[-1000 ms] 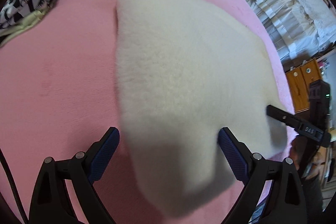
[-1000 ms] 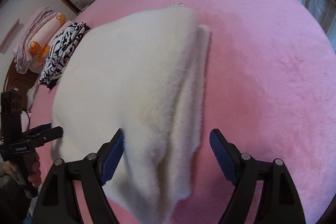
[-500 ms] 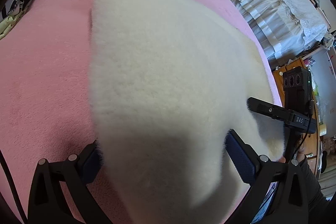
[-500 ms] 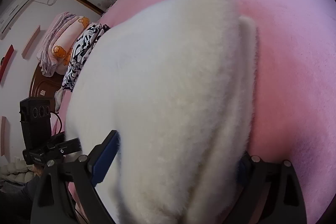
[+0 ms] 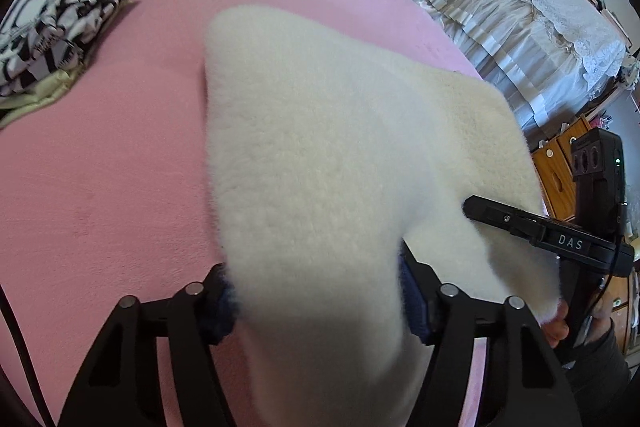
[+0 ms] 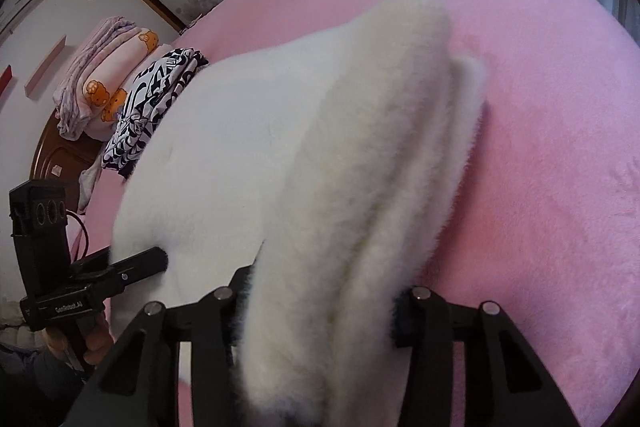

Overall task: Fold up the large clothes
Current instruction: 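Lift the cream bundle with both tools and carry it toward the printed garment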

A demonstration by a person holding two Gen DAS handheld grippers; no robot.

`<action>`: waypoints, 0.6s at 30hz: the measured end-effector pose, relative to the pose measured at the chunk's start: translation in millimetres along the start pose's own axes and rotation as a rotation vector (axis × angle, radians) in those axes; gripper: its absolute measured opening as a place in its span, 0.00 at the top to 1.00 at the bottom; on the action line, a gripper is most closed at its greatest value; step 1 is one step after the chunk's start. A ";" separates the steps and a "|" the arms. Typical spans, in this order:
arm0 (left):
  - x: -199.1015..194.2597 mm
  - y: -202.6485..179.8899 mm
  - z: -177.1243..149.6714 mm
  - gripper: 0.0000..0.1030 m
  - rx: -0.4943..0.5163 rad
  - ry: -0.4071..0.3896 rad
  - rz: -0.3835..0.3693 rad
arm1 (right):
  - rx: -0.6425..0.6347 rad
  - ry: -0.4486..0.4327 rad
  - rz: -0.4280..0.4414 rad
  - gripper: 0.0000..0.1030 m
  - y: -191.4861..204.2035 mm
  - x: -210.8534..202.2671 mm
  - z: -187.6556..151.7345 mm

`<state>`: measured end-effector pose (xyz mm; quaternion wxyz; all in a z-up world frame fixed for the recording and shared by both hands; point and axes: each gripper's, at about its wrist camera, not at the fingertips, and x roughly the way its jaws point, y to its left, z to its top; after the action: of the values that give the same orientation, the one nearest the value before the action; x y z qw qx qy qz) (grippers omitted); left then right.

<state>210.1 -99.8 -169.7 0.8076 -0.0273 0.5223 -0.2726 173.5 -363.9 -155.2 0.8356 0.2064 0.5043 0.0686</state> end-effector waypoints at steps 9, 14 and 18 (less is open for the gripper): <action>-79.3 5.8 -33.3 0.41 -0.003 -0.027 0.031 | -0.025 -0.004 -0.023 0.59 69.0 -31.5 -34.3; -128.1 26.2 -67.8 0.41 -0.028 -0.012 0.050 | -0.029 0.026 0.015 0.60 112.5 -35.1 -67.7; -174.6 48.8 -89.7 0.42 -0.054 -0.043 0.082 | -0.055 0.045 0.056 0.60 154.8 -38.2 -88.1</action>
<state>99.8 45.1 -81.7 0.8282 -0.0336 0.5125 -0.2243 92.8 -211.7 -95.8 0.8273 0.1960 0.5148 0.1103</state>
